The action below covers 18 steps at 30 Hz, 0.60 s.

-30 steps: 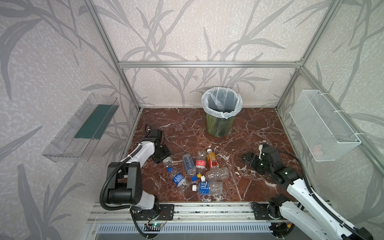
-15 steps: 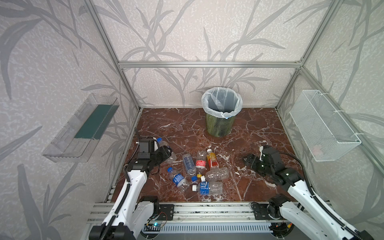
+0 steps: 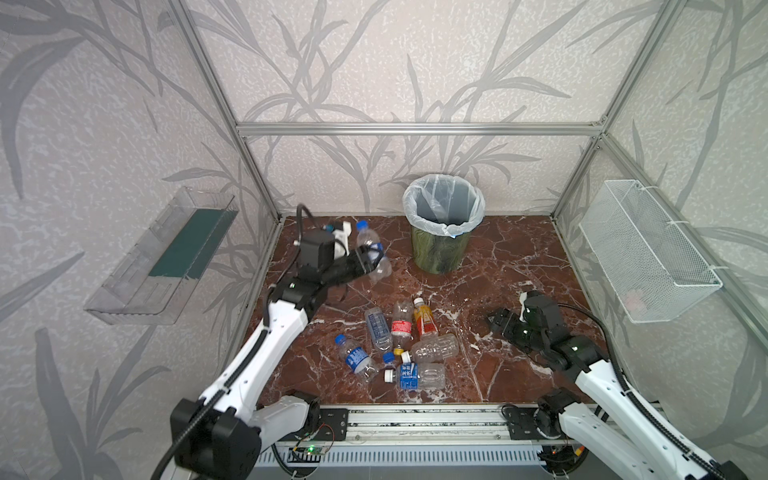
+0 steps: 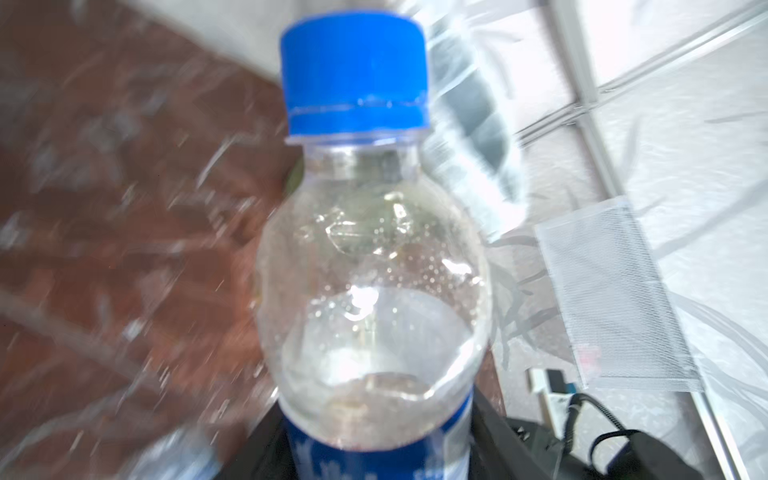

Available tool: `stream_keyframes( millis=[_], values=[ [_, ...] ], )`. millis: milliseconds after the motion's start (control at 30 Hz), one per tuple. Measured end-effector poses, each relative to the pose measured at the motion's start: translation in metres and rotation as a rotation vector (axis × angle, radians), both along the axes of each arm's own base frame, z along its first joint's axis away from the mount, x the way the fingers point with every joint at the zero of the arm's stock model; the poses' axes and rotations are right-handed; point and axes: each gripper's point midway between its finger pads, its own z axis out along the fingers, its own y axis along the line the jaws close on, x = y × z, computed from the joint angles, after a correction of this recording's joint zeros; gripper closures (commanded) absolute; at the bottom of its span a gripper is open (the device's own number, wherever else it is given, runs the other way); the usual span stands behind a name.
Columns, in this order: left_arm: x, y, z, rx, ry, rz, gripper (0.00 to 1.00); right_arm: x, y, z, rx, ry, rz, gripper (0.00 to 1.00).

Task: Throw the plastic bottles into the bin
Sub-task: 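Swing the left gripper with the bottle up over the bin, then open the left gripper to drop the bottle and pull back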

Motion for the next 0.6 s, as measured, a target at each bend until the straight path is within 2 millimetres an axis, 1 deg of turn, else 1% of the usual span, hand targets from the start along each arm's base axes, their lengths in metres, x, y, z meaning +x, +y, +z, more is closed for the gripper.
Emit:
stream_keyframes(
  millis=[67,133,167,200,233,267,300,333,367,400,467,500,533,600],
  values=[
    [0.036,-0.029,0.085,-0.022,-0.152,-0.026,0.29,0.001,-0.001,0.005,-0.003,-0.003,-0.003,0.13],
    [0.059,-0.048,0.143,-0.048,-0.244,-0.043,0.25,0.002,-0.001,0.011,-0.006,-0.013,-0.005,0.13],
    [0.069,-0.055,0.163,-0.056,-0.275,-0.053,0.21,0.003,-0.001,0.015,-0.005,-0.021,-0.006,0.13],
    [0.078,-0.059,0.175,-0.058,-0.296,-0.057,0.13,0.005,-0.001,0.019,-0.005,-0.03,-0.005,0.12],
    [0.086,-0.063,0.178,-0.051,-0.294,-0.057,0.08,0.006,-0.001,0.023,-0.005,-0.041,-0.003,0.12],
    [0.091,-0.067,0.172,-0.033,-0.273,-0.064,0.06,0.008,0.0,0.027,-0.004,-0.05,-0.003,0.12],
    [0.094,-0.068,0.16,-0.006,-0.239,-0.062,0.04,0.009,0.0,0.029,-0.003,-0.056,-0.003,0.12],
    [0.097,-0.067,0.143,0.027,-0.191,-0.055,0.04,0.009,0.0,0.029,-0.003,-0.058,-0.002,0.11],
    [0.097,-0.065,0.122,0.062,-0.128,-0.051,0.03,0.009,0.0,0.029,-0.004,-0.055,-0.002,0.11],
    [0.096,-0.063,0.106,0.089,-0.086,-0.044,0.03,0.009,0.0,0.028,-0.005,-0.051,-0.002,0.11],
    [0.084,-0.054,0.057,0.163,0.037,-0.028,0.04,0.009,0.0,0.025,-0.008,-0.041,-0.001,0.11],
    [0.076,-0.048,0.045,0.183,0.067,-0.02,0.05,0.009,0.001,0.024,-0.008,-0.037,0.0,0.11],
    [0.064,-0.039,0.024,0.213,0.109,-0.005,0.05,0.009,0.001,0.023,-0.008,-0.035,0.001,0.11],
    [0.037,-0.021,-0.004,0.252,0.157,0.024,0.06,0.008,0.001,0.021,-0.007,-0.031,0.003,0.12]
  ],
)
